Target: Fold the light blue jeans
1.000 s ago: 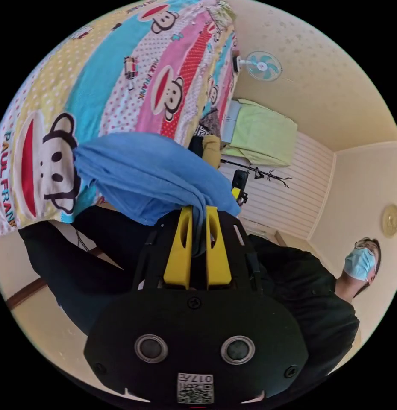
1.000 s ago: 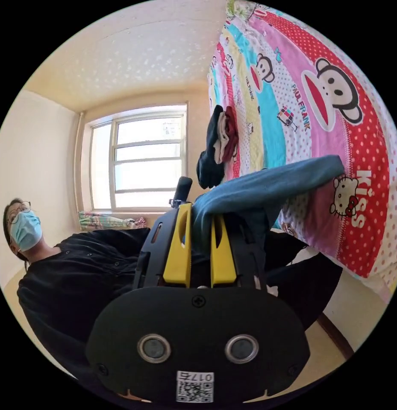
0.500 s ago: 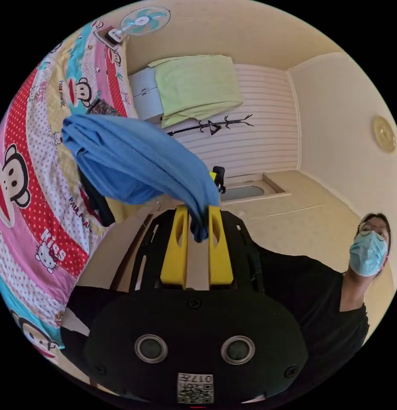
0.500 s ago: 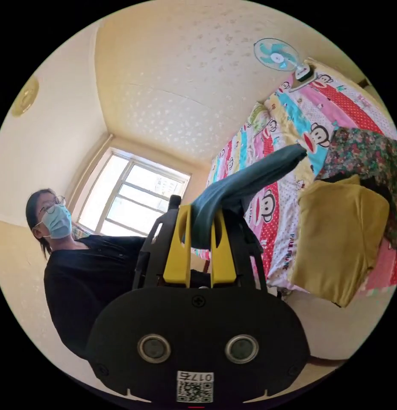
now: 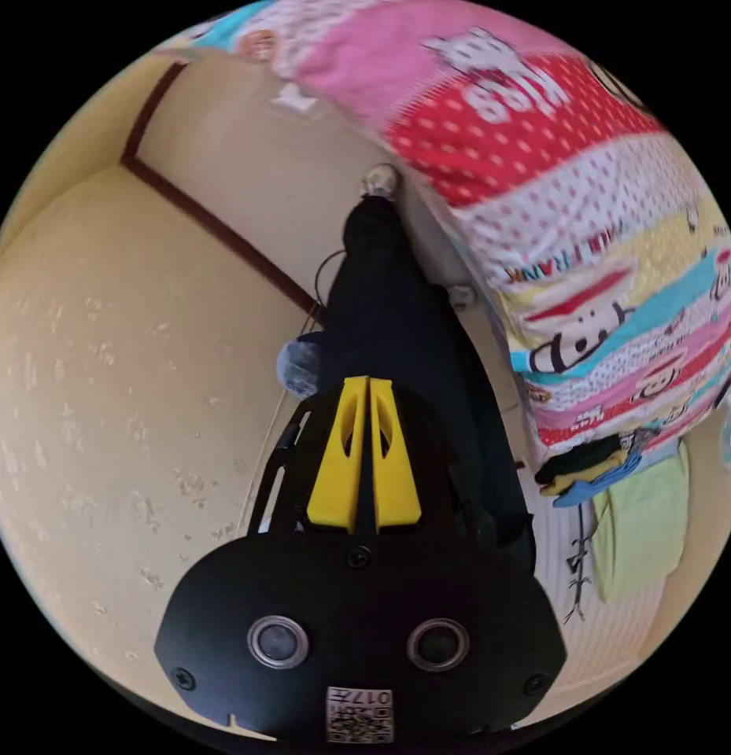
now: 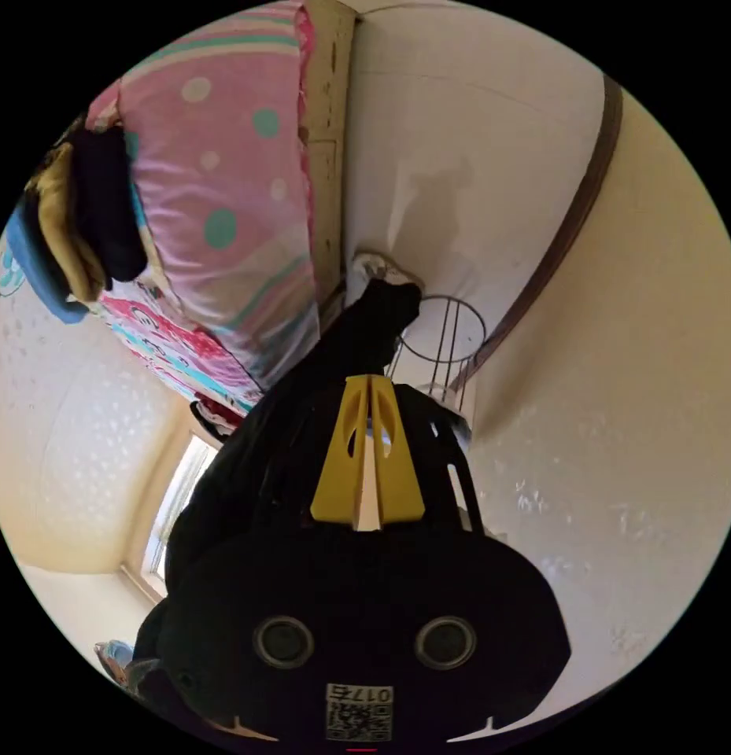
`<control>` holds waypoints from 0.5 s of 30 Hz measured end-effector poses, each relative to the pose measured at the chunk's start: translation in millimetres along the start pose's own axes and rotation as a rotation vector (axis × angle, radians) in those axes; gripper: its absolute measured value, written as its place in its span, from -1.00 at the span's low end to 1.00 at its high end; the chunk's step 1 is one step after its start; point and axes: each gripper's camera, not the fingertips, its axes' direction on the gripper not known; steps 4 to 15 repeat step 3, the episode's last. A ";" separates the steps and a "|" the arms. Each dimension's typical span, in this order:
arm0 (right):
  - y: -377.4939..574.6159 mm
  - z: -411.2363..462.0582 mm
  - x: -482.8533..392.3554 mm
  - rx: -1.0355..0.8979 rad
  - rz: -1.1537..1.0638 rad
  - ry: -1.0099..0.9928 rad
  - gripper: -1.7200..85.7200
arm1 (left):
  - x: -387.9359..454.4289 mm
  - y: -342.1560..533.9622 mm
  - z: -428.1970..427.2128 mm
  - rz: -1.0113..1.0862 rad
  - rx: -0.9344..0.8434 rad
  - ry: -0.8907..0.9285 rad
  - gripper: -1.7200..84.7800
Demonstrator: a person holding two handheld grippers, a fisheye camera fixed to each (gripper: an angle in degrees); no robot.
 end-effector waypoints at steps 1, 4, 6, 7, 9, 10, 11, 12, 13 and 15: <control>3.9 33.8 -3.0 -0.117 0.025 0.132 -0.95 | -43.7 17.0 -15.3 -0.070 0.047 0.041 -0.97; 6.9 73.6 -21.7 -0.243 -0.011 0.357 -0.95 | -86.2 41.3 -26.1 -0.111 0.104 0.096 -0.97; 6.9 73.6 -21.7 -0.243 -0.011 0.357 -0.95 | -86.2 41.3 -26.1 -0.111 0.104 0.096 -0.97; 6.9 73.6 -21.7 -0.243 -0.011 0.357 -0.95 | -86.2 41.3 -26.1 -0.111 0.104 0.096 -0.97; 6.9 73.6 -21.7 -0.243 -0.011 0.357 -0.95 | -86.2 41.3 -26.1 -0.111 0.104 0.096 -0.97; 6.9 73.6 -21.7 -0.243 -0.011 0.357 -0.95 | -86.2 41.3 -26.1 -0.111 0.104 0.096 -0.97; 6.9 73.6 -21.7 -0.243 -0.011 0.357 -0.95 | -86.2 41.3 -26.1 -0.111 0.104 0.096 -0.97; 6.9 73.6 -21.7 -0.243 -0.011 0.357 -0.95 | -86.2 41.3 -26.1 -0.111 0.104 0.096 -0.97; 6.9 73.6 -21.7 -0.243 -0.011 0.357 -0.95 | -86.2 41.3 -26.1 -0.111 0.104 0.096 -0.97; 6.9 73.6 -21.7 -0.243 -0.011 0.357 -0.95 | -86.2 41.3 -26.1 -0.111 0.104 0.096 -0.97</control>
